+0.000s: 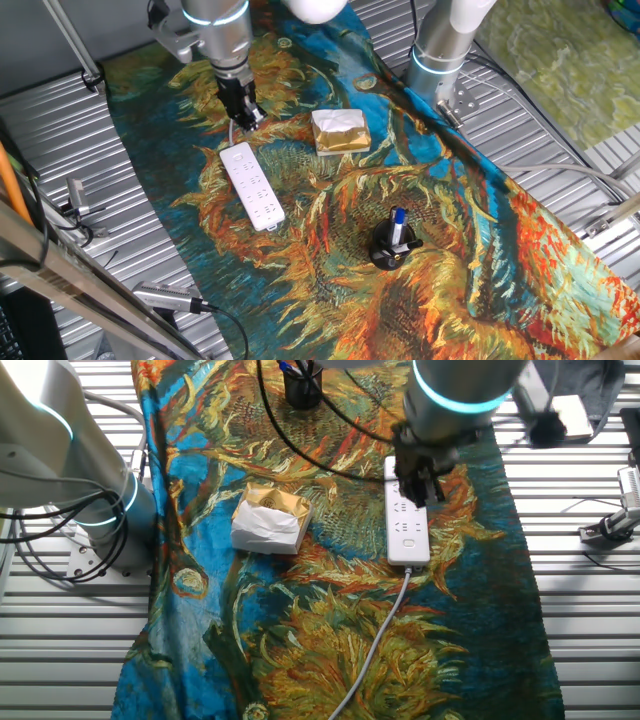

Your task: Turn off the power strip by pressing the button

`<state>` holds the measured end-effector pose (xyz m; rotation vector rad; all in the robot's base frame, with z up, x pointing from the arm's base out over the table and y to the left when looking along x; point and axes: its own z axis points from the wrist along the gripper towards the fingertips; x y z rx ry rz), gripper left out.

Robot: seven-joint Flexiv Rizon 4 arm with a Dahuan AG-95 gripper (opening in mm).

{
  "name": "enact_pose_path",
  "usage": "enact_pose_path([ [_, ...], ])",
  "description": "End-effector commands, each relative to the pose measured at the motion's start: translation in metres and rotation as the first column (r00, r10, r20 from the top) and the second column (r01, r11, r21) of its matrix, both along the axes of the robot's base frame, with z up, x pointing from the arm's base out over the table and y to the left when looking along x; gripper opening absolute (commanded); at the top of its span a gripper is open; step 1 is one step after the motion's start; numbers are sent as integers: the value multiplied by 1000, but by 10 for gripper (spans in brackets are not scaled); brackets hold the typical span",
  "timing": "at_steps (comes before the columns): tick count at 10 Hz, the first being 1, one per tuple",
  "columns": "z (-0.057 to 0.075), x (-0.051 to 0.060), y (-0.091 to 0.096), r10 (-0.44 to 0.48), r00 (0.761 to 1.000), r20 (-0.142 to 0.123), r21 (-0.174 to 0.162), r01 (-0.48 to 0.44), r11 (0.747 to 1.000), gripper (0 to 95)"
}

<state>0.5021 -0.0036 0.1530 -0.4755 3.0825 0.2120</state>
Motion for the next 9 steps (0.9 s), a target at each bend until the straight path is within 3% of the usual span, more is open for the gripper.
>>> enact_pose_path([
  [1,-17,1,-2,8,1000,3,50,-8,999,0],
  [2,-28,2,-2,11,1000,3,69,-11,998,0],
  [4,-40,6,-3,43,999,7,71,-43,997,0],
  [8,-50,27,-5,90,996,-12,85,-89,992,0],
  [9,-55,32,-7,82,997,-12,126,-80,989,0],
])
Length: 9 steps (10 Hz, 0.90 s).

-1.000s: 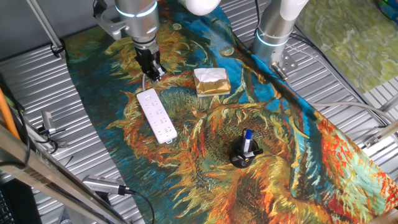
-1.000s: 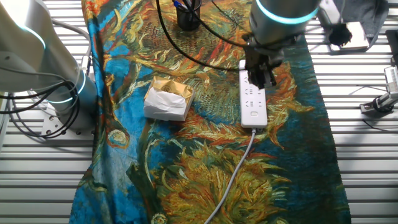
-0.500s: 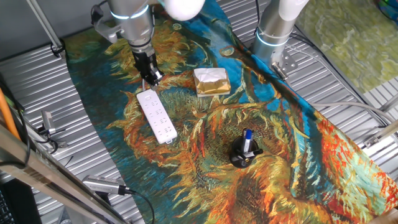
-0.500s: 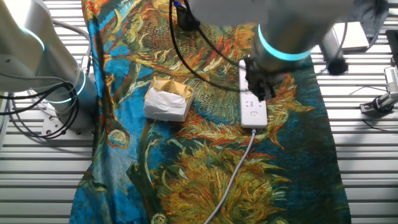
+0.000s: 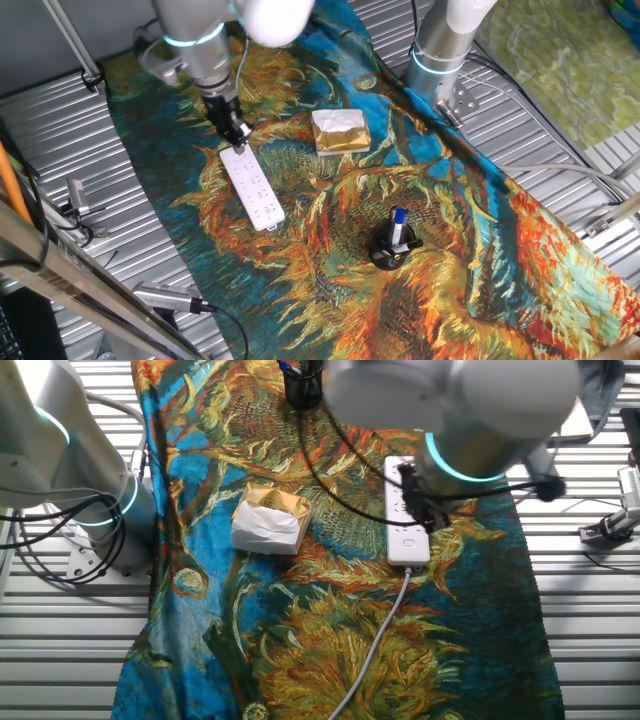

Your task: Turn off the power strip by pressing the button

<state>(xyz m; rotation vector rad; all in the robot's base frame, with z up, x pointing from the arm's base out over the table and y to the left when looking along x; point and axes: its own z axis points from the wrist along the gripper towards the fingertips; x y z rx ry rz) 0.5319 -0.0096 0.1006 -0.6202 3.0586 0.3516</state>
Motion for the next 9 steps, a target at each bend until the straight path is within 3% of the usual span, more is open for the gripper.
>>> enact_pose_path([
  [1,-7,5,-2,-12,1000,-4,47,12,999,0],
  [2,-9,6,-3,-9,1000,-6,51,9,999,0],
  [3,-14,7,-6,-10,1000,-6,83,11,996,0],
  [5,-23,12,-15,4,1000,-10,112,-3,994,0],
  [9,-37,17,-24,24,1000,-14,111,-22,994,0],
])
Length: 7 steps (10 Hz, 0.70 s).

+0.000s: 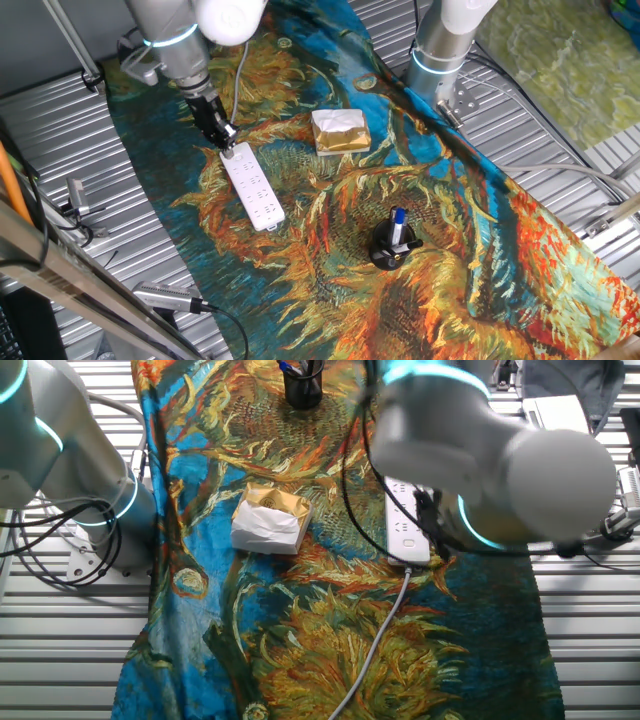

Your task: Turn off the power strip by pressing the button

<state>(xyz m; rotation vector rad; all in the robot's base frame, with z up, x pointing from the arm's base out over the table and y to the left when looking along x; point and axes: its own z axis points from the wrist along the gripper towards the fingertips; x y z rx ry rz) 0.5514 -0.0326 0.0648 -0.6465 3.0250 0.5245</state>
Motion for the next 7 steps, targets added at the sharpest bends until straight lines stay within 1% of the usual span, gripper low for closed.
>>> enact_pose_path([
  [1,-3,-2,-1,5,1000,0,-2,-5,1000,0],
  [4,-8,-3,-1,4,1000,3,2,-4,1000,0],
  [7,-8,-3,-2,9,1000,4,-9,-9,1000,0],
])
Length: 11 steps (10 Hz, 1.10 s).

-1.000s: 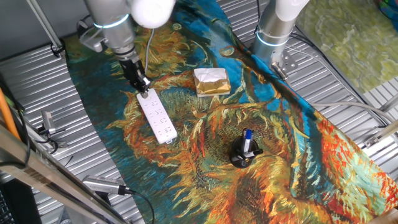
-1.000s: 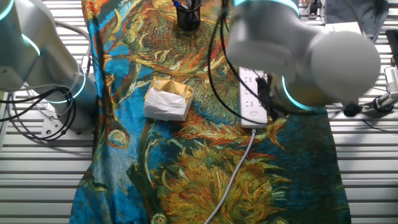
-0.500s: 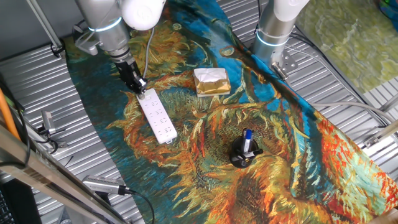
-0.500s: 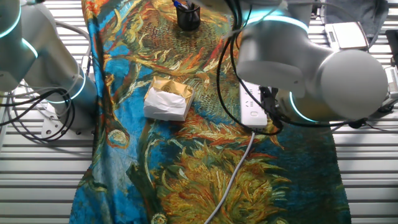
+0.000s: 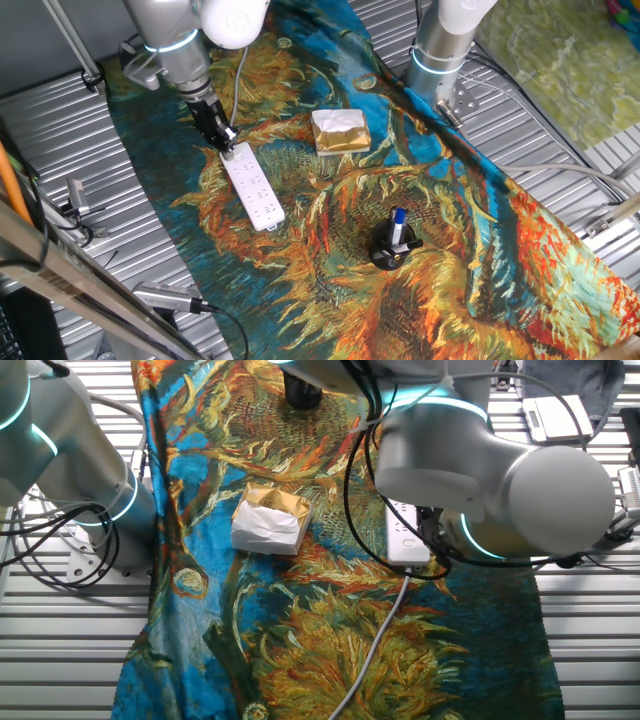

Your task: Turn off the power strip by pressing the button

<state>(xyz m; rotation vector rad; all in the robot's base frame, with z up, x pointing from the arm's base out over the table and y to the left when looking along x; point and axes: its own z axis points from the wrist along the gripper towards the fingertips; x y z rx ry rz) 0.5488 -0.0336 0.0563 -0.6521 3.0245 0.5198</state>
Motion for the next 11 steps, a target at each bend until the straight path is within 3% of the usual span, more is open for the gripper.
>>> enact_pose_path([
  [1,1,-1,-1,7,1000,4,-7,-7,1000,0],
  [3,1,-1,-1,-4,1000,-6,-23,4,1000,0],
  [4,1,-1,-1,-11,1000,-23,-46,9,999,0],
  [6,1,-1,-1,-9,1000,-25,-92,7,996,0],
  [11,1,-1,-1,-18,999,-33,-142,14,990,0],
])
